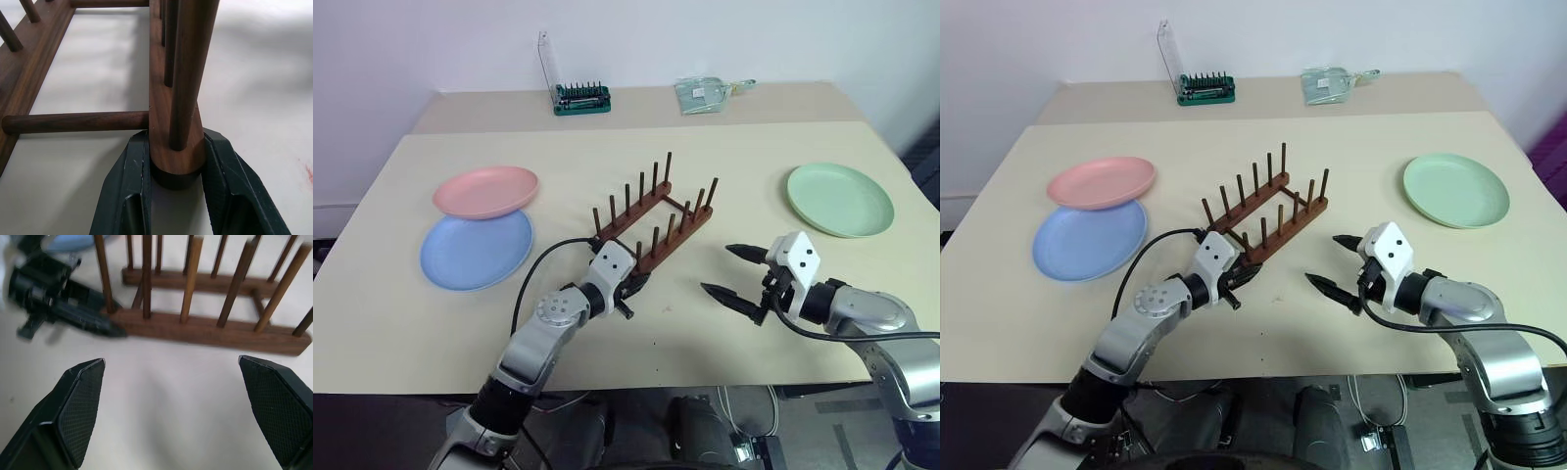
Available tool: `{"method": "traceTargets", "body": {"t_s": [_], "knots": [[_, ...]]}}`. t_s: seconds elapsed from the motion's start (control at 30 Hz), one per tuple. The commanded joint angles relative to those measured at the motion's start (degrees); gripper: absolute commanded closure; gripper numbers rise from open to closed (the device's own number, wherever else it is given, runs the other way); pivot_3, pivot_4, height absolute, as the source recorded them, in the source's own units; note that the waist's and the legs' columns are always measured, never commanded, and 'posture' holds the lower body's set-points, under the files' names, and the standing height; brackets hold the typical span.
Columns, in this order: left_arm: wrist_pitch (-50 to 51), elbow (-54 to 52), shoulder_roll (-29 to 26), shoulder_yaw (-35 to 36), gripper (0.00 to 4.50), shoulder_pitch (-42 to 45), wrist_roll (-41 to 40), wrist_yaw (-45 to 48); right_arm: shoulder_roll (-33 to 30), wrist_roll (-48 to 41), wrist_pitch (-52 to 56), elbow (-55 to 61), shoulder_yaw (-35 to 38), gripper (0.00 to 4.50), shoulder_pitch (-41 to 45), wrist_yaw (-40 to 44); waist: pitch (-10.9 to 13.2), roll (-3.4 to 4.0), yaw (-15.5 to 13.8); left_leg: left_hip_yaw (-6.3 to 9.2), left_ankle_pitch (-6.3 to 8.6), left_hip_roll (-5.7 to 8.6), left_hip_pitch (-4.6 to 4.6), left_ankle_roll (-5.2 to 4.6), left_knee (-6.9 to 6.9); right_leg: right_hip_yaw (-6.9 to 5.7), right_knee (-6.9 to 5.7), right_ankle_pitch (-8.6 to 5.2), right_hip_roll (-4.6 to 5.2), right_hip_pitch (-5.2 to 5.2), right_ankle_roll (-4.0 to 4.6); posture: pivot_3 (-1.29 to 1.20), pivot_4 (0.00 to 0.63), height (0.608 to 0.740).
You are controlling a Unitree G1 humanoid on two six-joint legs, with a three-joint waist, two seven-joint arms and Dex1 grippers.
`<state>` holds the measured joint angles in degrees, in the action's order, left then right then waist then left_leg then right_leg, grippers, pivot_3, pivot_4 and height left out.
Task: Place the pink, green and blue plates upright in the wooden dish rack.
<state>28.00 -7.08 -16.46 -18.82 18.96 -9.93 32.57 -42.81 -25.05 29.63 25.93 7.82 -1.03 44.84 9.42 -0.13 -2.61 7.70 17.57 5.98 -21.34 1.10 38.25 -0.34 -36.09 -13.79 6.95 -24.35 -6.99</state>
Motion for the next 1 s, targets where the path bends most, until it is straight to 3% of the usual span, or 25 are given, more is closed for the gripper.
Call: {"method": "traceTargets", "body": {"t_s": [0.03,0.23,0.47,0.8,0.97,1.0], "knots": [[-8.6,7.4,-1.8,-0.8,3.73,8.6,-3.2,15.9,-1.3,-0.2,0.0,2.8,2.3,0.00,-2.6,0.4,0.0,0.00,0.1,0.00,0.00,0.01,-0.01,0.00,0.00,-0.01,0.01,0.01,0.00,-0.01,-0.01,0.00,0.150,0.740],[-22.1,30.5,-0.3,-3.9,3.73,23.2,0.4,32.0,-0.2,-0.3,-0.6,6.7,5.4,0.00,-8.5,-1.8,0.0,-0.06,0.3,-0.03,0.02,0.04,-0.03,-0.04,0.00,0.01,0.09,0.02,-0.01,-0.02,-0.03,0.00,0.150,0.740],[-33.4,47.9,3.2,-3.2,3.73,30.7,4.3,36.1,1.9,0.1,-0.9,11.1,7.0,0.00,-13.4,-5.3,0.1,-0.11,0.5,-0.04,0.03,0.04,-0.02,-0.05,0.00,0.03,0.08,0.02,-0.03,-0.04,-0.04,0.00,0.150,0.740],[-37.5,55.3,4.9,0.0,3.73,31.4,5.5,36.7,1.9,-0.5,0.1,12.7,7.4,0.00,-13.9,-6.7,0.1,-0.18,0.5,-0.03,0.03,0.06,-0.03,-0.06,0.04,0.04,0.07,0.05,-0.04,-0.04,-0.11,0.00,0.150,0.740],[-36.2,54.7,3.9,0.8,1.43,30.0,6.9,34.0,1.3,-0.7,1.3,12.0,6.9,0.00,-12.4,-6.8,0.1,-0.17,0.5,-0.03,0.02,0.06,-0.03,-0.06,0.04,0.04,0.06,0.05,-0.04,-0.04,-0.11,0.00,0.150,0.740],[-35.2,54.2,3.6,1.2,1.43,29.8,7.0,33.5,1.1,-0.7,1.7,11.9,7.0,0.00,-12.3,-6.7,0.1,-0.18,0.5,-0.03,0.02,0.06,-0.03,-0.06,0.04,0.04,0.06,0.05,-0.05,-0.04,-0.11,0.00,0.150,0.740]]}}
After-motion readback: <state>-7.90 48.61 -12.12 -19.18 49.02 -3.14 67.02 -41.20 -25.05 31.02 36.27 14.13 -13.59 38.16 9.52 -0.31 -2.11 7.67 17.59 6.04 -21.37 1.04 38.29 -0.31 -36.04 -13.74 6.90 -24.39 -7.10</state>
